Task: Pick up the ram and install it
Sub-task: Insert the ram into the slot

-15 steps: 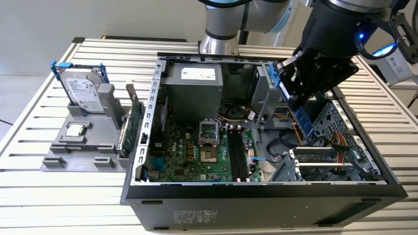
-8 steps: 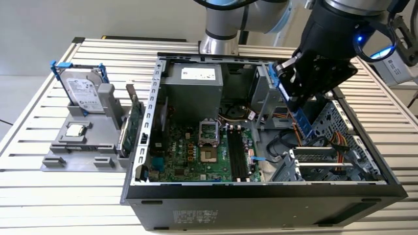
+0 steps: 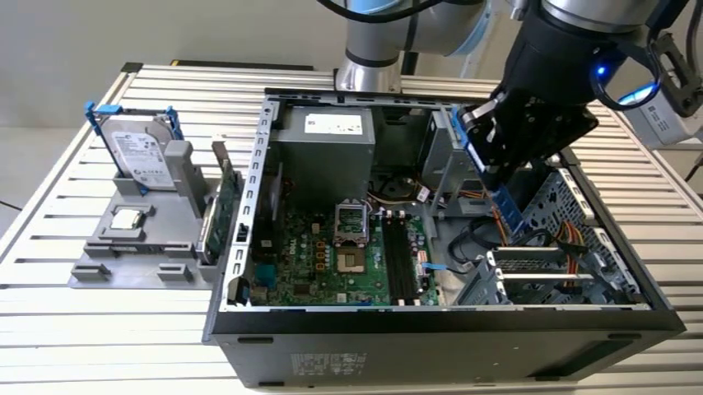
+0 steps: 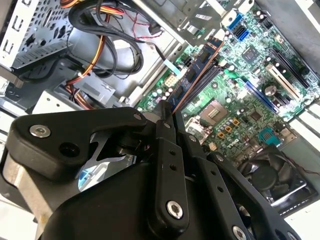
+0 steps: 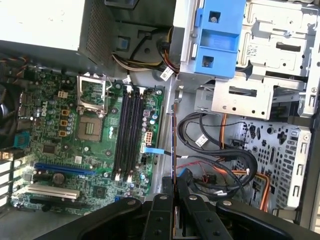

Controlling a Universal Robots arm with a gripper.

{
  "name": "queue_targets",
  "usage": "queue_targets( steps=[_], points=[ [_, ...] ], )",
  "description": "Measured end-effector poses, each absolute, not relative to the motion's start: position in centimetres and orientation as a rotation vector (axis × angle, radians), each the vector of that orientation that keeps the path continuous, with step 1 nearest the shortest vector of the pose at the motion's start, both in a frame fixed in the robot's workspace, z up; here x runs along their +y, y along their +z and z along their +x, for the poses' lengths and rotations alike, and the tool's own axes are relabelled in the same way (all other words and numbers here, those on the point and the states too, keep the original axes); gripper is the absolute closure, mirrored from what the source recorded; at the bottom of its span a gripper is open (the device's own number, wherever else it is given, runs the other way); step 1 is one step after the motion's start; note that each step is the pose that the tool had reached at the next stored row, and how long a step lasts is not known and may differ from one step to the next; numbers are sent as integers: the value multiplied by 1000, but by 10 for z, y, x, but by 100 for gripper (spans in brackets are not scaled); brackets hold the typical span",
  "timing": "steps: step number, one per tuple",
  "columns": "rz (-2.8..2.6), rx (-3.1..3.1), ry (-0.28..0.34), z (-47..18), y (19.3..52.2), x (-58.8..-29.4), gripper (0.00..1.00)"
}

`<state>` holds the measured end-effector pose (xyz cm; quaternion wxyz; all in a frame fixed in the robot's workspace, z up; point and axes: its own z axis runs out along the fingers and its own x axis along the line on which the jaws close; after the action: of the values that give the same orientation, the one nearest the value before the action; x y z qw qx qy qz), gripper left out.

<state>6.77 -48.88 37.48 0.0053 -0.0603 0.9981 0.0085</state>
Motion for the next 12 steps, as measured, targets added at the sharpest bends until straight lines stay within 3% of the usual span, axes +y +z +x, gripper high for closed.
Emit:
queue_targets(
  steps=[12],
  points=[
    [-189,3126,27,68,368,-489,100]
  ],
)
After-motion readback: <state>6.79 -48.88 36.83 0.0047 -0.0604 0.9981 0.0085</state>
